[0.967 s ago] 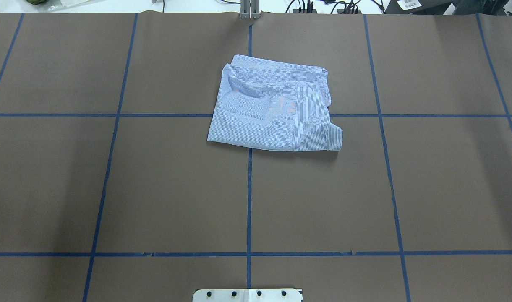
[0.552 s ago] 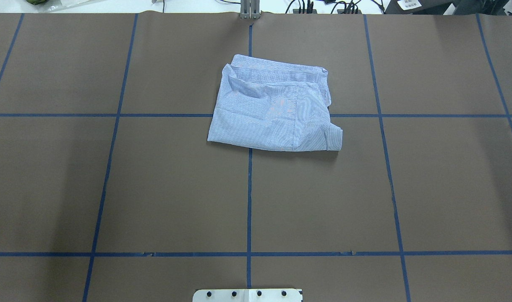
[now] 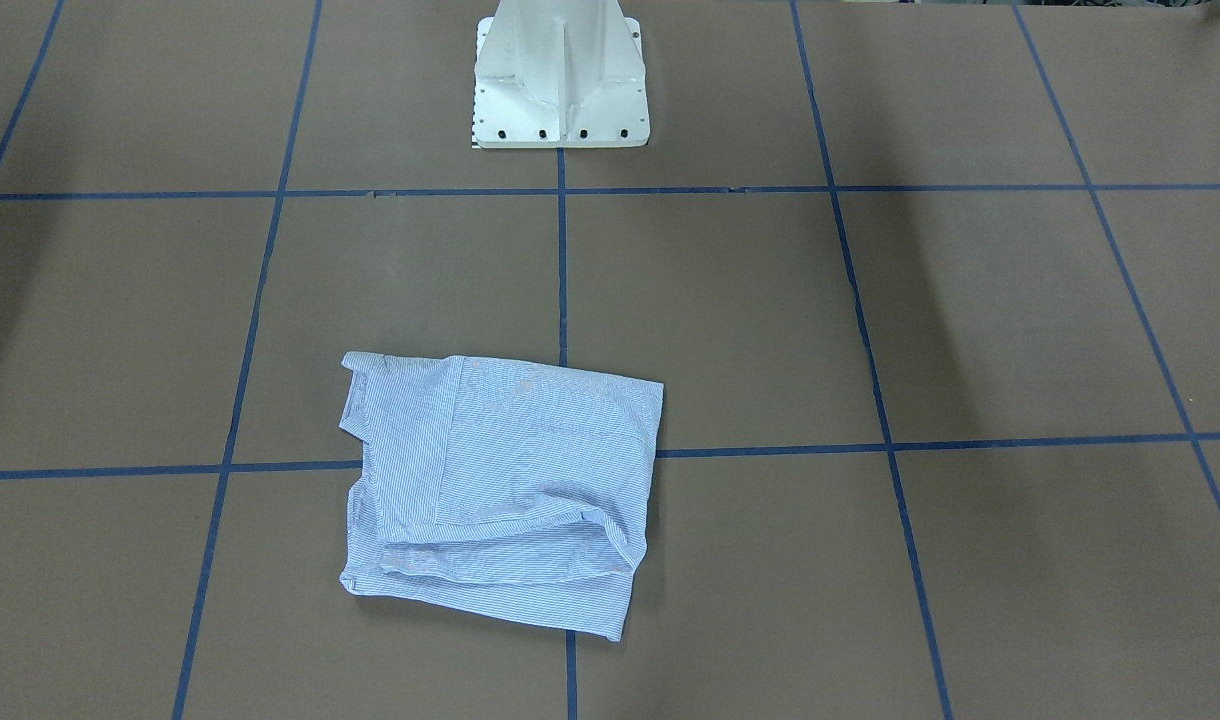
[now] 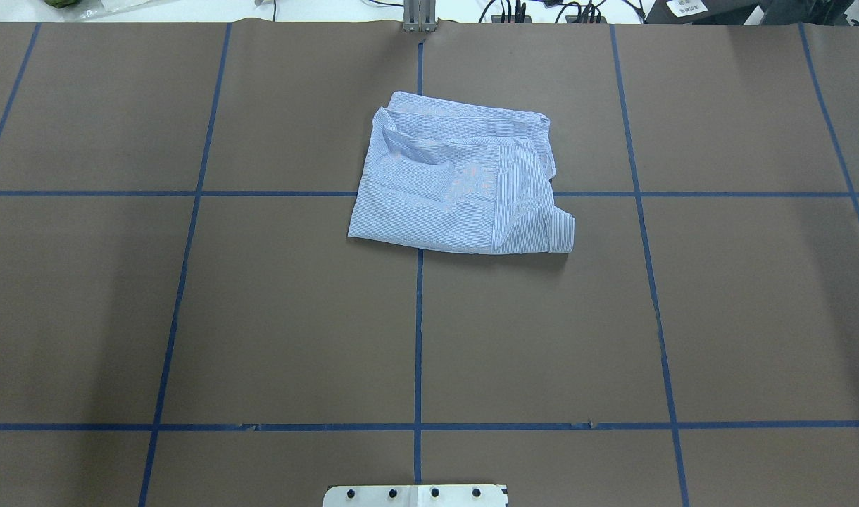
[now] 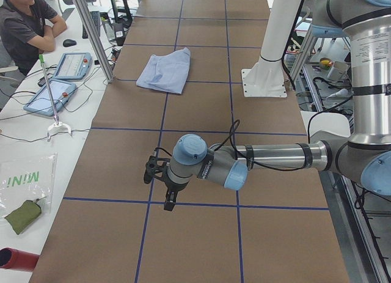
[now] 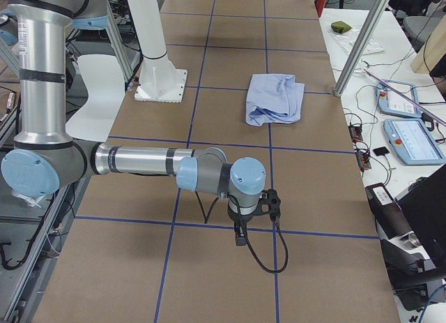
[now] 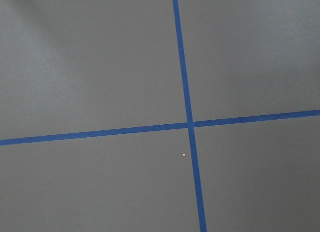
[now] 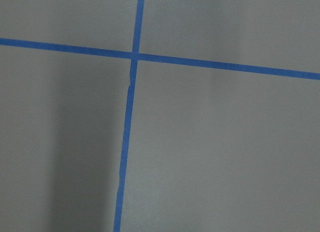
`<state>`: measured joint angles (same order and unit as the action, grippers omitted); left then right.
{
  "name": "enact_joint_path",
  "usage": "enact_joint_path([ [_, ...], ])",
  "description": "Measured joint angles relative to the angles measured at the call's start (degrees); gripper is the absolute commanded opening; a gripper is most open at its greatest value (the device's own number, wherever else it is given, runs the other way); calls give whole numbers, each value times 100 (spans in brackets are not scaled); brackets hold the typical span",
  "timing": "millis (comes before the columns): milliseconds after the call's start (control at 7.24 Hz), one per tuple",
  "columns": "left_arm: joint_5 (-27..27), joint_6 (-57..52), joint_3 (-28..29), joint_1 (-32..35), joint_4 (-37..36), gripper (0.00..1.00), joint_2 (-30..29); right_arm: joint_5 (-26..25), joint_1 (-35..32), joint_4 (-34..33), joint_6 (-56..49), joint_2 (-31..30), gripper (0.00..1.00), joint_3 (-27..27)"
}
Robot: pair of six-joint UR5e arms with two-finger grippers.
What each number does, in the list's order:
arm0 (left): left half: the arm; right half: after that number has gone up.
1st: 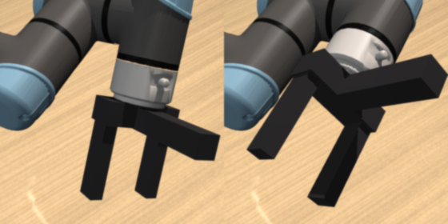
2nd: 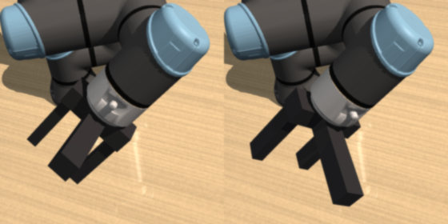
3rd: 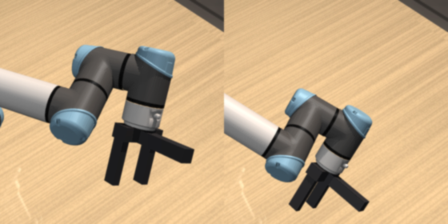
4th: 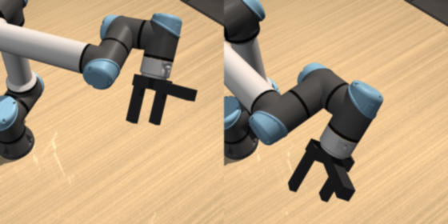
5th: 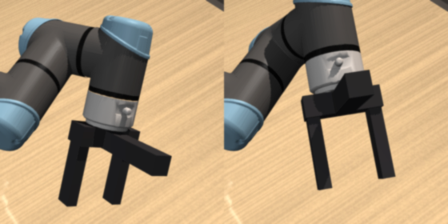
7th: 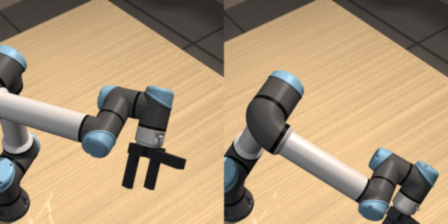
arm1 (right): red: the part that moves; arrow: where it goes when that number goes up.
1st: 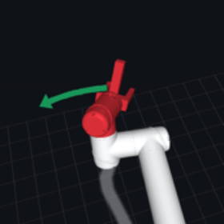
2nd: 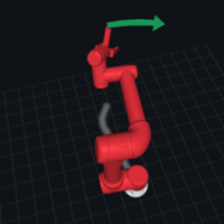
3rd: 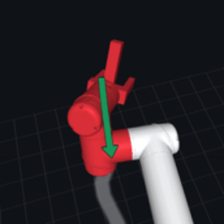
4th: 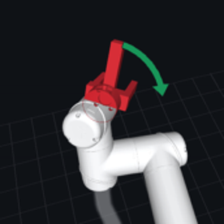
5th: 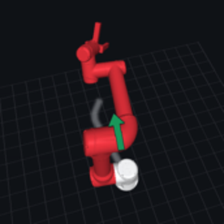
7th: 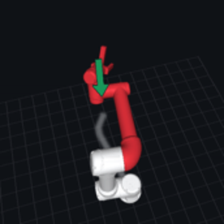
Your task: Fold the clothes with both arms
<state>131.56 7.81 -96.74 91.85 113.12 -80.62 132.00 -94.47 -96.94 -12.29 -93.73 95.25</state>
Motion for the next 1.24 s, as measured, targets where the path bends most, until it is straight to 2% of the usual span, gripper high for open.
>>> enact_joint_path([
  [138,-129,1,-20,-74,-249,100,-37,-4,1,0,58,13,100,-2],
  [552,-209,-31,-441,-399,-1900,100,-250,19,4,0,280,21,100,36],
  [691,-176,-105,-568,-417,-2220,100,-219,27,6,0,362,21,100,47],
  [1243,-145,-1111,-614,-394,-2438,100,-59,233,13,2,839,23,100,154],
])
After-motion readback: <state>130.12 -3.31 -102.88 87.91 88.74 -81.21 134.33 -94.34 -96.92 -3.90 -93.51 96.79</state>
